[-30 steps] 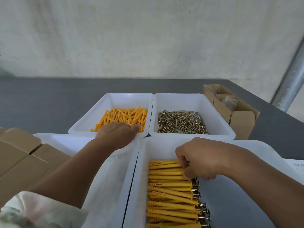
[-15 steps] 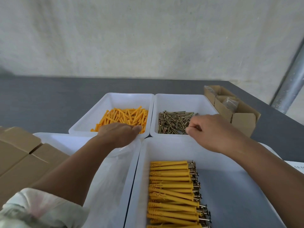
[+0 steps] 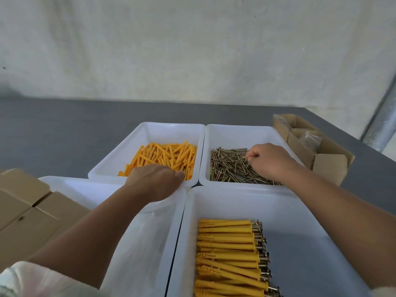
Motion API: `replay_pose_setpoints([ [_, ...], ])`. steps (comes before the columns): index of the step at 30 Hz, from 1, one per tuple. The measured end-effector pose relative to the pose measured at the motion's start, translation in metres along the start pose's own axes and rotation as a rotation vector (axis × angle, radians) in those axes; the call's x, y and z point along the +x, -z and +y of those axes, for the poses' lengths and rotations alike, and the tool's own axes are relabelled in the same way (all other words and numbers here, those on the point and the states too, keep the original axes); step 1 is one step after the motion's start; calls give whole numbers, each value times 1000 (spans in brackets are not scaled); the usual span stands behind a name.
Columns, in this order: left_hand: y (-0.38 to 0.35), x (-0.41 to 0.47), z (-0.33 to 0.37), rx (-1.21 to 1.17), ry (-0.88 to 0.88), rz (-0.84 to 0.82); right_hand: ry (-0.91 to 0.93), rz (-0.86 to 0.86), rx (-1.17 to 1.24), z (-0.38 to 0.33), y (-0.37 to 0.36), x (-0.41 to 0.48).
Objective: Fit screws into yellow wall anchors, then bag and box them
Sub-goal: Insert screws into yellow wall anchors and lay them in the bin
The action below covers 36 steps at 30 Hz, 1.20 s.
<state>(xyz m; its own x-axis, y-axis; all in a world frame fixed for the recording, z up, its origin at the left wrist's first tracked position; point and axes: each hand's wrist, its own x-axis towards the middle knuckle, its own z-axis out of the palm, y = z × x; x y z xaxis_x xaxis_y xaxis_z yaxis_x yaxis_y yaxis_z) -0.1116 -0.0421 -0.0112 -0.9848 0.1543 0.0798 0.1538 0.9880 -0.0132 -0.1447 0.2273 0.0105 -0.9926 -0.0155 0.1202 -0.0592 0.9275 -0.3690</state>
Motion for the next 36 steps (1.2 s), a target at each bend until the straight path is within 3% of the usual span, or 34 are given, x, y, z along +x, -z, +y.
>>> replay_pose_setpoints([
  [7,-3,2,0,32,22,31,12,-146,-251,-6,-33,75],
  [15,-6,1,1,-30,42,50,-29,-240,-276,2,-54,135],
  [24,-8,2,-2,-12,25,44,-172,-307,-257,13,-67,143],
  [36,-10,4,-3,-9,12,60,-43,-437,-289,7,-53,130],
])
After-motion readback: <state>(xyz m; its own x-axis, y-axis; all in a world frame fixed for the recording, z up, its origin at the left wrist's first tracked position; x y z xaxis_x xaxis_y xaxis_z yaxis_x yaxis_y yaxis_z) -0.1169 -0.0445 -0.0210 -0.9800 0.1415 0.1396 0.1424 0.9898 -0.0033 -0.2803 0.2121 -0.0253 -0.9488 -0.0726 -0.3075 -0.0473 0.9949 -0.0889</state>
